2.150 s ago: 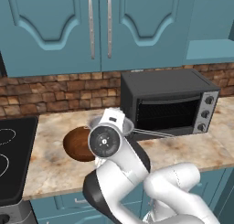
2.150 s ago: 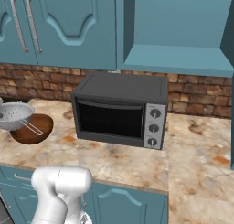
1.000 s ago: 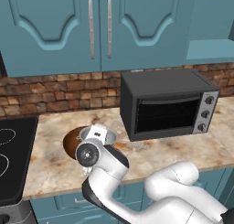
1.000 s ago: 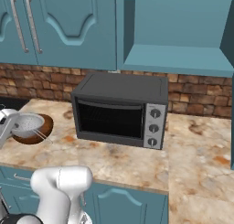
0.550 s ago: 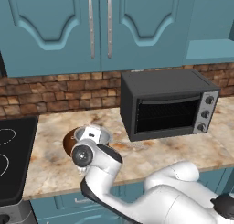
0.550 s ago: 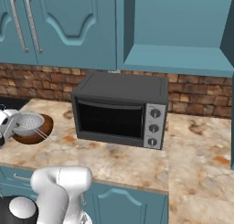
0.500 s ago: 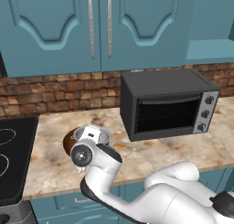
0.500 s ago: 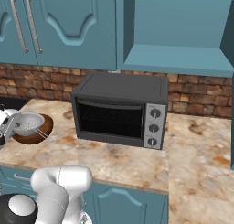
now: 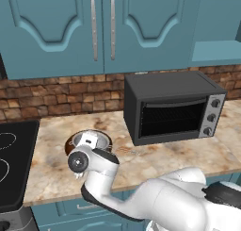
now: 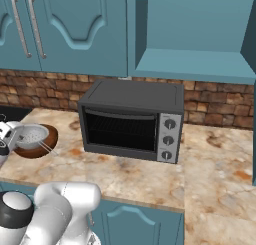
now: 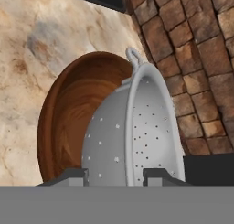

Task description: Open the cabinet and setup a tea strainer by placing it in the bowl upright.

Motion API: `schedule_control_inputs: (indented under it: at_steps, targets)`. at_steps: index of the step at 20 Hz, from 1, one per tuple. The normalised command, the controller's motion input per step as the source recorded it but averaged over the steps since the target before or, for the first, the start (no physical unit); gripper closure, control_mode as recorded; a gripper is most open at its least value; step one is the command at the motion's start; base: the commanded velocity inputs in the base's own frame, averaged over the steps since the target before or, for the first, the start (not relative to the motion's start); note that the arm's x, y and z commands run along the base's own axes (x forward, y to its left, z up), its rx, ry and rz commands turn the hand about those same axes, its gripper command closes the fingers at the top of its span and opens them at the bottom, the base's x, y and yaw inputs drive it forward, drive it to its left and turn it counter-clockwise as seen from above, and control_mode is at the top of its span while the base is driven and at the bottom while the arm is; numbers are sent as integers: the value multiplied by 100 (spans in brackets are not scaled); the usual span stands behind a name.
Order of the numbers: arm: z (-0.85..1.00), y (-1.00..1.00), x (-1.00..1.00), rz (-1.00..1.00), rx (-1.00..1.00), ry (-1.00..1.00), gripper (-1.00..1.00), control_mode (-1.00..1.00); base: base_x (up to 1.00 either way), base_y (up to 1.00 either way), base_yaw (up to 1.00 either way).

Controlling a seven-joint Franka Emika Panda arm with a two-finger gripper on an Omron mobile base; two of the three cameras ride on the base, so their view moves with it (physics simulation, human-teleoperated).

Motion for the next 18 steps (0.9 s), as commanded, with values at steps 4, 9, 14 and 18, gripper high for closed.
schedule_control_inputs:
  at_steps: [4,9,14,18]
  targets:
    - [-5,28,23,0,0,-3,100,-100,0,0,0]
    - [-4,33,29,0,0,-2,100,-100,0,0,0]
    - [-19,21,22,0,0,0,100,-100,0,0,0]
    - [-5,9,4,-1,0,0,100,-100,0,0,0]
